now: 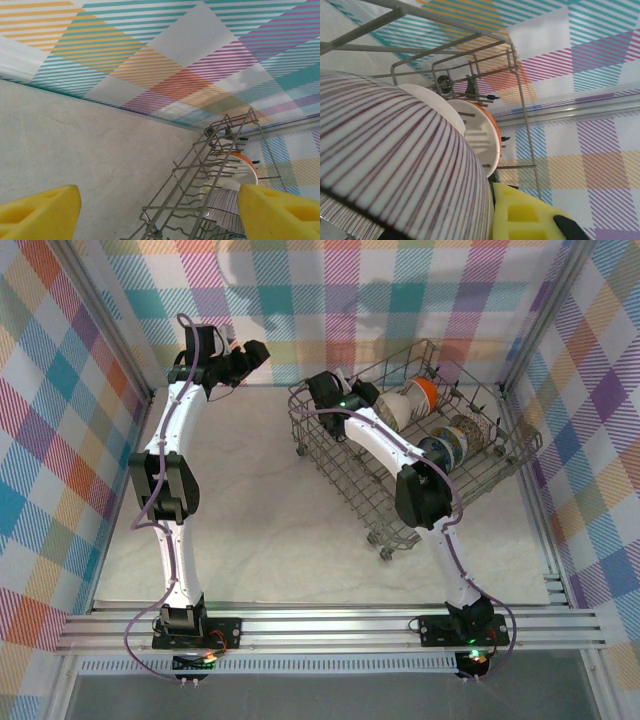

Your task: Load the bowls into the dish rack

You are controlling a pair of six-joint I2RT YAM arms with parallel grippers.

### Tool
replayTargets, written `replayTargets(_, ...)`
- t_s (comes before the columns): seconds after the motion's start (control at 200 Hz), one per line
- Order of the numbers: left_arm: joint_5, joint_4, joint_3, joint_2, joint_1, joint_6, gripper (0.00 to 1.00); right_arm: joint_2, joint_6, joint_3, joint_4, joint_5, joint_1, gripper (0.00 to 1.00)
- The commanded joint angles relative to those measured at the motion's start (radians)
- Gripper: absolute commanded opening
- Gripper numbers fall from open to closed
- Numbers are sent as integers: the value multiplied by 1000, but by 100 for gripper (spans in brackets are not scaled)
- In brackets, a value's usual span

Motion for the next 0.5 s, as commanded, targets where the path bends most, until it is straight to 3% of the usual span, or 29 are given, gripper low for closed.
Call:
replayTargets(0.0,33,16,1,-54,-13,10,82,-118,-17,2,46,94,9,0)
replayTargets(0.495,61,25,3,-54,-13,-6,82,-231,154,-174,-87,180,7,0)
